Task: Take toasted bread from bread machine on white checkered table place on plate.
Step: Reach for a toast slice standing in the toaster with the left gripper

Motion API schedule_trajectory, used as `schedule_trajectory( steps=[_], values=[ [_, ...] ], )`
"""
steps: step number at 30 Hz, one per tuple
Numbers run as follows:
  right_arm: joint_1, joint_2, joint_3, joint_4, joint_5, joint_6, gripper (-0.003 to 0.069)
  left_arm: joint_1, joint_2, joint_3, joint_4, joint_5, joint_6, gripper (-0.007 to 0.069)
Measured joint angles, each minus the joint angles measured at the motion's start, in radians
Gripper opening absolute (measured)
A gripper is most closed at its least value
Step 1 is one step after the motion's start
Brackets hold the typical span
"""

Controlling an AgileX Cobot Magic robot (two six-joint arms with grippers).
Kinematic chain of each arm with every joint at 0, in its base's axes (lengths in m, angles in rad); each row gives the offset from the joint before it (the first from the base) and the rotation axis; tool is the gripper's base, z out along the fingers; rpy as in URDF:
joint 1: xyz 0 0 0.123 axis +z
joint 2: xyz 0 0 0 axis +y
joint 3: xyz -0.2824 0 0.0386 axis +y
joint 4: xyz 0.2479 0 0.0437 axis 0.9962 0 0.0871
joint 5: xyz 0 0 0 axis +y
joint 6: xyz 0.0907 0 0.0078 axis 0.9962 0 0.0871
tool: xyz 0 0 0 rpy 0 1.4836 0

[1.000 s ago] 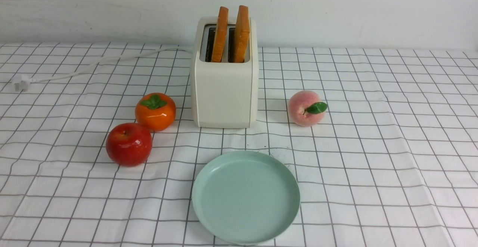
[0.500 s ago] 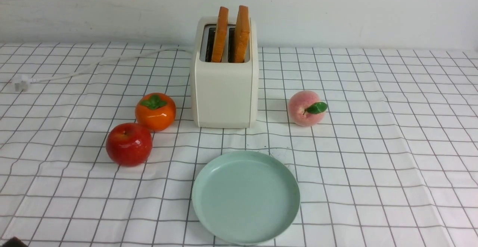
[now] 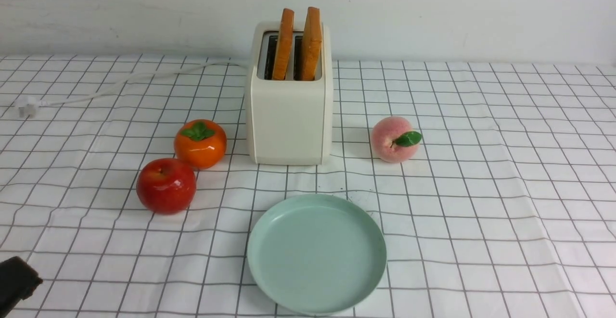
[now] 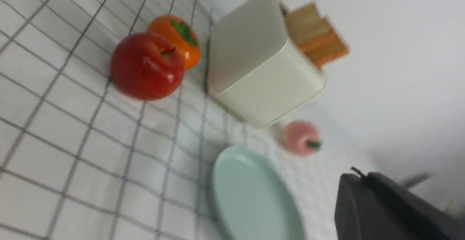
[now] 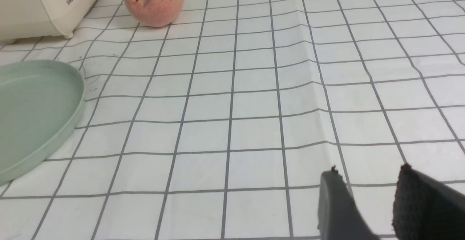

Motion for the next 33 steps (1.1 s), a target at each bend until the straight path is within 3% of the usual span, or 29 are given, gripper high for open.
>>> schedule_trajectory(
  steps=[4, 7, 10, 13, 15, 17, 19, 21, 24, 28, 33],
  values=[
    [0.0, 0.0, 0.0, 0.0, 0.0, 0.0, 0.024, 0.0, 0.321, -0.22, 0.161, 0.239, 0.054, -0.0013],
    [0.0, 0.0, 0.0, 0.0, 0.0, 0.0, 0.024, 0.0, 0.564, -0.383, 0.203, 0.343, 0.105, -0.0013],
    [0.0, 0.0, 0.0, 0.0, 0.0, 0.0, 0.024, -0.013, 0.704, -0.502, 0.186, 0.363, 0.148, -0.0013],
    [0.0, 0.0, 0.0, 0.0, 0.0, 0.0, 0.024, -0.115, 0.904, -0.695, 0.185, 0.359, 0.176, -0.0013],
    [0.0, 0.0, 0.0, 0.0, 0.0, 0.0, 0.024, -0.198, 0.977, -0.787, 0.216, 0.353, 0.163, -0.0013],
    [0.0, 0.0, 0.0, 0.0, 0.0, 0.0, 0.024, -0.333, 1.123, -0.992, 0.347, 0.344, 0.083, -0.0013],
    [0.0, 0.0, 0.0, 0.0, 0.0, 0.0, 0.024, -0.366, 1.177, -1.067, 0.395, 0.343, 0.05, -0.0013],
    [0.0, 0.0, 0.0, 0.0, 0.0, 0.0, 0.024, -0.411, 1.325, -1.27, 0.493, 0.346, -0.02, -0.0013],
    [0.0, 0.0, 0.0, 0.0, 0.0, 0.0, 0.024, -0.418, 1.423, -1.404, 0.534, 0.357, -0.034, -0.0009],
    [0.0, 0.0, 0.0, 0.0, 0.0, 0.0, 0.024, -0.419, 1.586, -1.615, 0.557, 0.407, -0.031, 0.0079],
    [0.0, 0.0, 0.0, 0.0, 0.0, 0.0, 0.024, -0.419, 1.75, -1.784, 0.565, 0.434, -0.017, 0.0277]
  ],
)
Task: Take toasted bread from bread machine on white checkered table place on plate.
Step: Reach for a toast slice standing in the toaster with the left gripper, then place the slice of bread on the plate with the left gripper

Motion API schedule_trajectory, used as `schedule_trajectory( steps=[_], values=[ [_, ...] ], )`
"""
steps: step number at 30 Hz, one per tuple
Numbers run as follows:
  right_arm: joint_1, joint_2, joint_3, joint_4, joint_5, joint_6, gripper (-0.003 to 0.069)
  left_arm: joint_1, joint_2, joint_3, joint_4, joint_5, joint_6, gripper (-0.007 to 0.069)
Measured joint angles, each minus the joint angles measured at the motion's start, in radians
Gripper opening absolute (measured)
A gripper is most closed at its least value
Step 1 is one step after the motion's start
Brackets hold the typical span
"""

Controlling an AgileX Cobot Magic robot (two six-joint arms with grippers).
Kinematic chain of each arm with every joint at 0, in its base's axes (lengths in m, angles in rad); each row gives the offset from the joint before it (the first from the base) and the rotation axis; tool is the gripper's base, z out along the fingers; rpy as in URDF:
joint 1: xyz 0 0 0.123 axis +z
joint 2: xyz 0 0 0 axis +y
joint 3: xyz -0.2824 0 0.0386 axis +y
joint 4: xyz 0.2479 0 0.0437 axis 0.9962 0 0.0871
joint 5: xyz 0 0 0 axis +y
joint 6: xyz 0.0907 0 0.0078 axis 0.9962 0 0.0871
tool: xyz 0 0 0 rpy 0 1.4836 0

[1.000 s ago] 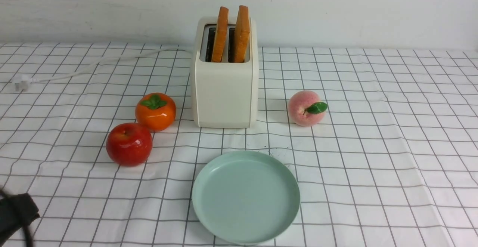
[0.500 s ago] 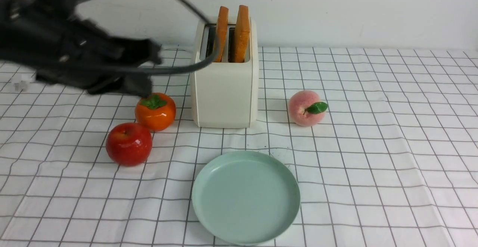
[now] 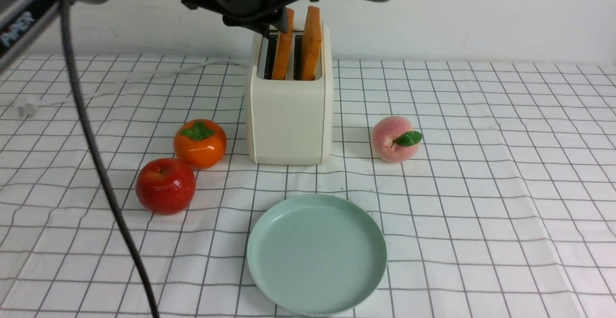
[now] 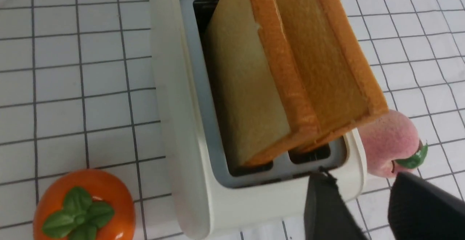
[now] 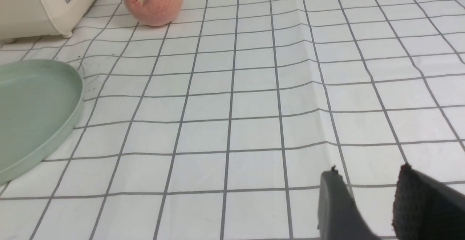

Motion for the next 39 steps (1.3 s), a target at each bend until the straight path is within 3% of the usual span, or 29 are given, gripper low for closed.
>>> schedule_trajectory(
  steps=[4, 18, 23, 28, 35, 39],
  values=[
    [0.0, 0.0, 0.0, 0.0, 0.0, 0.0, 0.024, 0.0, 0.062, -0.014, 0.0, -0.075, 0.002, 0.0347],
    [0.0, 0.0, 0.0, 0.0, 0.0, 0.0, 0.024, 0.0, 0.169, -0.018, 0.132, -0.259, -0.002, 0.0356],
    [0.0, 0.0, 0.0, 0.0, 0.0, 0.0, 0.024, 0.0, 0.17, -0.018, 0.165, -0.281, -0.004, 0.0269],
    [0.0, 0.0, 0.0, 0.0, 0.0, 0.0, 0.024, 0.0, 0.17, -0.018, 0.173, -0.289, -0.02, 0.0079],
    [0.0, 0.0, 0.0, 0.0, 0.0, 0.0, 0.024, 0.0, 0.089, -0.038, 0.174, -0.261, -0.025, 0.0064],
    [0.0, 0.0, 0.0, 0.0, 0.0, 0.0, 0.024, 0.0, -0.087, -0.057, 0.171, -0.187, -0.023, 0.0064]
  ],
)
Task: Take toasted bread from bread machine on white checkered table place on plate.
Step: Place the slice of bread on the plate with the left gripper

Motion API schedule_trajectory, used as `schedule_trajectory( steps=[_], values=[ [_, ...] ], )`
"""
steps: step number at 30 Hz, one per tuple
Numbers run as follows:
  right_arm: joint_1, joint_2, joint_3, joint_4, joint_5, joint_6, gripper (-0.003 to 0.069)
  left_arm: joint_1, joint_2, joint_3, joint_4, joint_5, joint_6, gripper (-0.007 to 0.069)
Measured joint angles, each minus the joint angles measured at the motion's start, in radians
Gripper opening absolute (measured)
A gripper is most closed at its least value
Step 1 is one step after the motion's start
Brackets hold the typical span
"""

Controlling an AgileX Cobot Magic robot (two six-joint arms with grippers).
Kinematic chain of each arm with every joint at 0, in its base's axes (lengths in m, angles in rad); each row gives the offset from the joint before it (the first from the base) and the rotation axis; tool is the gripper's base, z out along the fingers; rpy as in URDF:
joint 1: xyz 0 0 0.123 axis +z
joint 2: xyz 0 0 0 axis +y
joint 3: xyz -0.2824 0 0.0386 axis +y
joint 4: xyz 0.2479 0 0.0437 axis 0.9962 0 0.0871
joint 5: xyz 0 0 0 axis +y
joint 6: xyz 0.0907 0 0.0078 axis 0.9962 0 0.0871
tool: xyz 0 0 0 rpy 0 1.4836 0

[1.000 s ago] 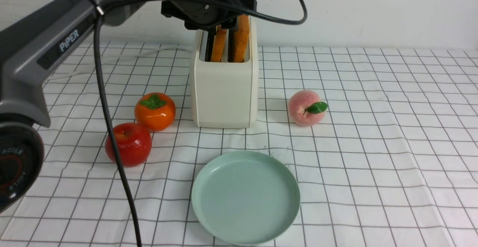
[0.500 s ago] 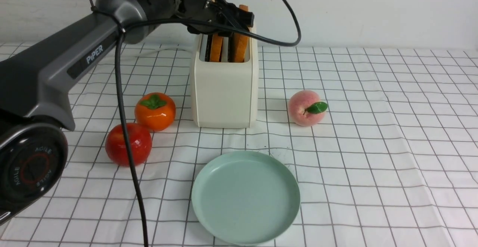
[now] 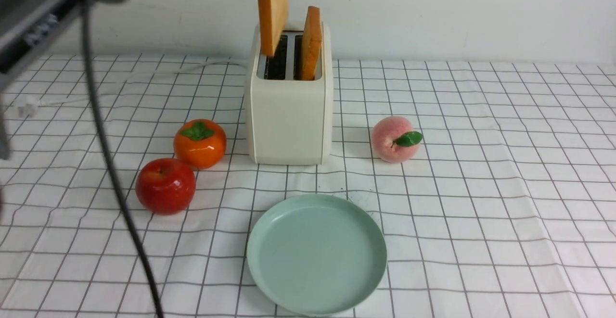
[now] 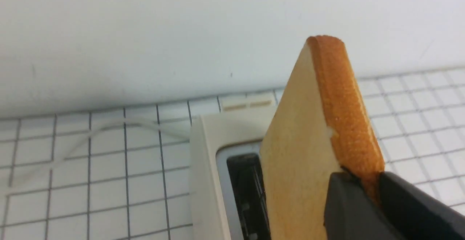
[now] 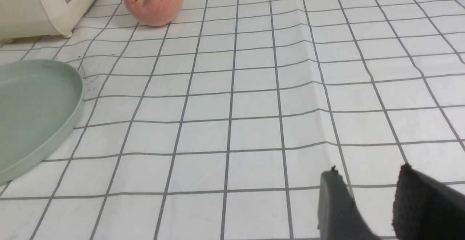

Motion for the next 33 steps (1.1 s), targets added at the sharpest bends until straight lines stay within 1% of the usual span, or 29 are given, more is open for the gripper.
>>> schedule_trajectory(
  steps=[1, 4, 5, 6, 8, 9, 10, 11, 12, 13, 14, 15, 16, 17, 18, 20, 22, 25, 27, 28, 29, 33],
  values=[
    [0.0, 0.0, 0.0, 0.0, 0.0, 0.0, 0.024, 0.0, -0.009, 0.0, -0.001, 0.006, 0.0, 0.0064],
    [0.0, 0.0, 0.0, 0.0, 0.0, 0.0, 0.024, 0.0, -0.163, -0.009, -0.065, 0.179, 0.038, 0.0064],
    [0.0, 0.0, 0.0, 0.0, 0.0, 0.0, 0.024, 0.0, -0.163, -0.008, -0.072, 0.179, 0.038, 0.0064],
    [0.0, 0.0, 0.0, 0.0, 0.0, 0.0, 0.024, 0.0, -0.225, 0.017, -0.143, 0.277, 0.079, 0.0064],
    [0.0, 0.0, 0.0, 0.0, 0.0, 0.0, 0.024, 0.0, -0.285, 0.089, -0.256, 0.361, 0.126, 0.0064],
    [0.0, 0.0, 0.0, 0.0, 0.0, 0.0, 0.024, 0.0, -0.291, 0.089, -0.268, 0.367, 0.131, 0.0064],
    [0.0, 0.0, 0.0, 0.0, 0.0, 0.0, 0.024, 0.0, -0.338, 0.204, -0.363, 0.4, 0.165, 0.0064],
    [0.0, 0.0, 0.0, 0.0, 0.0, 0.0, 0.024, 0.0, -0.349, 0.219, -0.386, 0.403, 0.174, 0.0064],
    [0.0, 0.0, 0.0, 0.0, 0.0, 0.0, 0.024, 0.0, -0.401, 0.383, -0.478, 0.394, 0.212, 0.0064],
    [0.0, 0.0, 0.0, 0.0, 0.0, 0.0, 0.024, 0.0, -0.408, 0.404, -0.489, 0.39, 0.217, 0.0064],
    [0.0, 0.0, 0.0, 0.0, 0.0, 0.0, 0.024, 0.0, -0.456, 0.554, -0.57, 0.346, 0.263, 0.0064],
    [0.0, 0.0, 0.0, 0.0, 0.0, 0.0, 0.024, 0.0, -0.483, 0.643, -0.635, 0.309, 0.31, 0.0064],
    [0.0, 0.0, 0.0, 0.0, 0.0, 0.0, 0.024, 0.0, -0.525, 0.796, -0.722, 0.232, 0.378, 0.0064],
    [0.0, 0.0, 0.0, 0.0, 0.0, 0.0, 0.024, 0.0, -0.547, 0.898, -0.802, 0.174, 0.448, 0.0064],
    [0.0, 0.0, 0.0, 0.0, 0.0, 0.0, 0.024, 0.0, -0.555, 0.936, -0.853, 0.14, 0.492, 0.0064],
    [0.0, 0.0, 0.0, 0.0, 0.0, 0.0, 0.024, 0.0, -0.561, 1.126, -1.048, 0.031, 0.661, 0.0064],
    [0.0, 0.0, 0.0, 0.0, 0.0, 0.0, 0.024, 0.0, -0.542, 1.222, -1.206, -0.034, 0.82, 0.0064],
    [0.0, 0.0, 0.0, 0.0, 0.0, 0.0, 0.024, 0.0, -0.489, 1.299, -1.368, -0.091, 1.025, 0.0064],
    [0.0, 0.0, 0.0, 0.0, 0.0, 0.0, 0.024, 0.0, -0.452, 1.314, -1.452, -0.139, 1.127, 0.0064],
    [0.0, 0.0, 0.0, 0.0, 0.0, 0.0, 0.024, 0.0, -0.452, 1.315, -1.459, -0.144, 1.136, 0.0064],
    [0.0, 0.0, 0.0, 0.0, 0.0, 0.0, 0.024, 0.0, -0.426, 1.316, -1.509, -0.187, 1.189, 0.0064],
    [0.0, 0.0, 0.0, 0.0, 0.0, 0.0, 0.024, 0.0, -0.359, 1.316, -1.611, -0.263, 1.301, 0.0064]
  ],
)
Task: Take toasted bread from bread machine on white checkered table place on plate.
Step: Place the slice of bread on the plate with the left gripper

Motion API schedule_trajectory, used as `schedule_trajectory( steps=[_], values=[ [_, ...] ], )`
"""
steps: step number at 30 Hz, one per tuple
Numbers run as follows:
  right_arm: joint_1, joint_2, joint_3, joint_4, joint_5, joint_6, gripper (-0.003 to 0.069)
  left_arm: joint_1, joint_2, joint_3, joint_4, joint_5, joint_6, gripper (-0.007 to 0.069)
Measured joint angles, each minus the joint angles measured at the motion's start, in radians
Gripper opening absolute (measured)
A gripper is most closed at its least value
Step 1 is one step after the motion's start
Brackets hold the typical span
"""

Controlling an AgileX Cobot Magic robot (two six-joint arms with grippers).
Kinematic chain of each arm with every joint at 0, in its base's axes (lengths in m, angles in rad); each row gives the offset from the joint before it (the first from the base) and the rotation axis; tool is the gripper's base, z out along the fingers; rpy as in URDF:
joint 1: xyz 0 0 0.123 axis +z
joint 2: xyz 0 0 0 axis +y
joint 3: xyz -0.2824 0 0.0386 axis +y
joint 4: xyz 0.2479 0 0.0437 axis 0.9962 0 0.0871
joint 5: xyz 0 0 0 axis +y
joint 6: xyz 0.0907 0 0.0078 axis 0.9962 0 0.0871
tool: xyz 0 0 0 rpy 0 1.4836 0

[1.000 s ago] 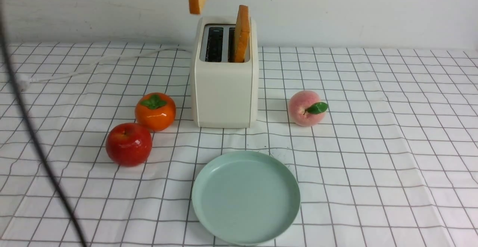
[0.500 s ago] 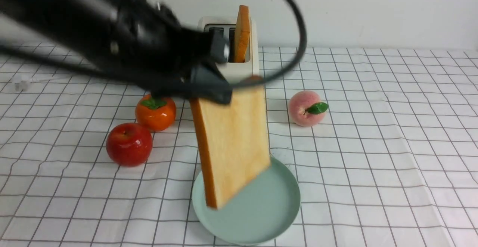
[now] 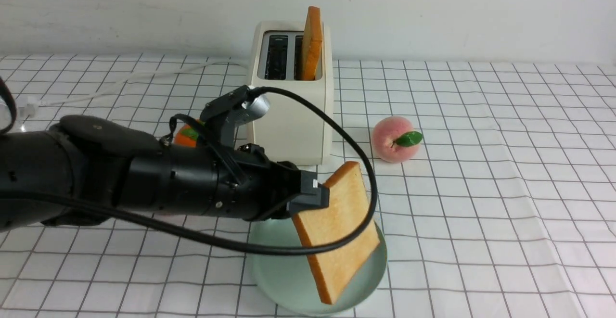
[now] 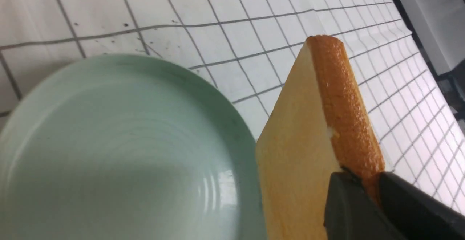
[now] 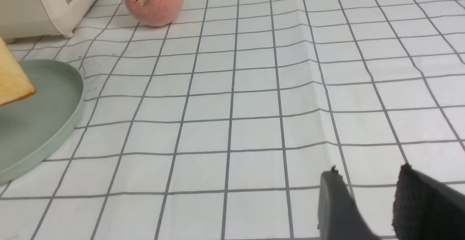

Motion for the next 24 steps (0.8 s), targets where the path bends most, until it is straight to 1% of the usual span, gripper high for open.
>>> schedule_trajectory(
  steps=[9, 14, 16, 18, 19, 23, 24],
  values=[
    [0.0, 0.0, 0.0, 0.0, 0.0, 0.0, 0.024, 0.0, 0.113, -0.001, -0.062, -0.019, 0.069, 0.0064],
    [0.0, 0.0, 0.0, 0.0, 0.0, 0.0, 0.024, 0.0, 0.141, -0.002, -0.121, -0.049, 0.173, 0.0066],
    [0.0, 0.0, 0.0, 0.0, 0.0, 0.0, 0.024, 0.0, 0.143, -0.002, -0.133, -0.061, 0.205, 0.0085],
    [0.0, 0.0, 0.0, 0.0, 0.0, 0.0, 0.024, 0.0, 0.143, -0.002, -0.137, -0.065, 0.236, 0.0148],
    [0.0, 0.0, 0.0, 0.0, 0.0, 0.0, 0.024, 0.0, 0.143, -0.002, -0.137, -0.065, 0.241, 0.0155],
    [0.0, 0.0, 0.0, 0.0, 0.0, 0.0, 0.024, 0.0, 0.136, -0.002, -0.137, -0.064, 0.265, 0.0353],
    [0.0, 0.0, 0.0, 0.0, 0.0, 0.0, 0.024, 0.0, 0.136, -0.002, -0.137, -0.064, 0.265, 0.0362]
  ],
)
